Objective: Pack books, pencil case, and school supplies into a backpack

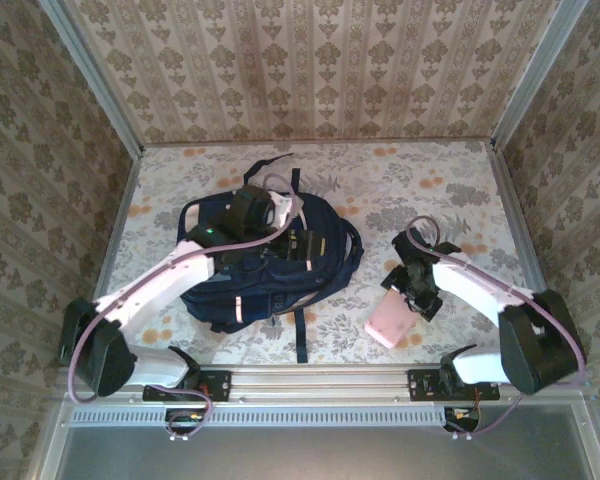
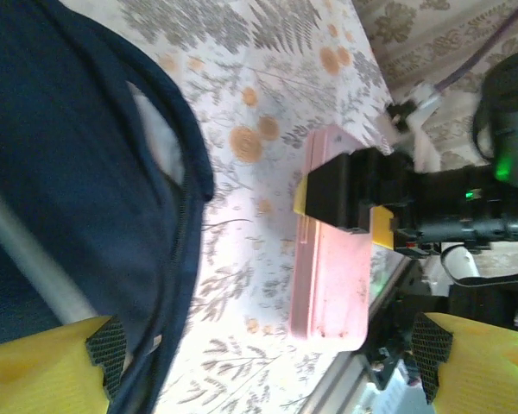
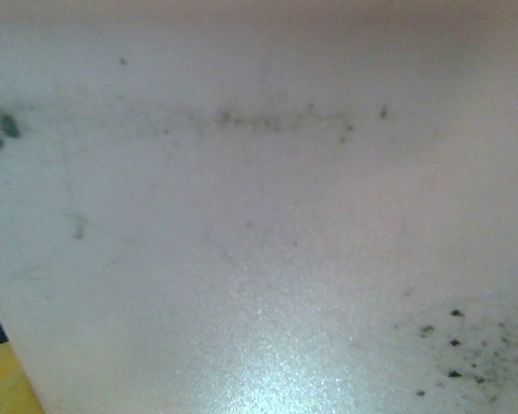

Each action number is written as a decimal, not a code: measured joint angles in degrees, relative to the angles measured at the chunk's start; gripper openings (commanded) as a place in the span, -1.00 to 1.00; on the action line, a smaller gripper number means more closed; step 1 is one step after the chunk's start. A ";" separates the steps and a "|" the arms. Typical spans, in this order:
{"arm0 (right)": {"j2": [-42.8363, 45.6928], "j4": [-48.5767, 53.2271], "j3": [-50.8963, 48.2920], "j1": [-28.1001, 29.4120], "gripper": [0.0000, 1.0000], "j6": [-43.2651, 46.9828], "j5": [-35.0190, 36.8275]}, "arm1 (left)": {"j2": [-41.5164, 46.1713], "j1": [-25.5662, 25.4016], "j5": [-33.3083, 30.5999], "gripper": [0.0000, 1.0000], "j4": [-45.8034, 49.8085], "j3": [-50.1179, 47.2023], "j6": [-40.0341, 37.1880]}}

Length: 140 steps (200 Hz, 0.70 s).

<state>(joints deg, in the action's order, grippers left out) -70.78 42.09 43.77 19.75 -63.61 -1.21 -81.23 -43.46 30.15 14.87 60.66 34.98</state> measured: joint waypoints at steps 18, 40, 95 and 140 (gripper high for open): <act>4.50 -2.82 2.03 0.00 0.60 0.20 -1.79 | -3.96 -1.68 2.10 0.78 -4.98 -0.02 4.17; 7.54 -5.75 4.76 0.00 0.60 0.17 -3.87 | -7.87 -3.21 4.68 0.77 -10.75 -0.02 8.52; 7.28 -8.09 10.86 0.00 0.61 0.17 -6.34 | -12.15 -5.68 11.30 0.67 -21.09 1.16 14.88; 6.01 -8.96 11.21 0.00 0.62 -0.48 -6.88 | -13.60 -6.82 15.34 0.30 -26.97 1.33 18.34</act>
<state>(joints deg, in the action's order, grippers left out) -64.77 33.12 54.98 19.75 -64.10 -8.10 -94.83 -50.28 45.50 -12.10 62.00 53.32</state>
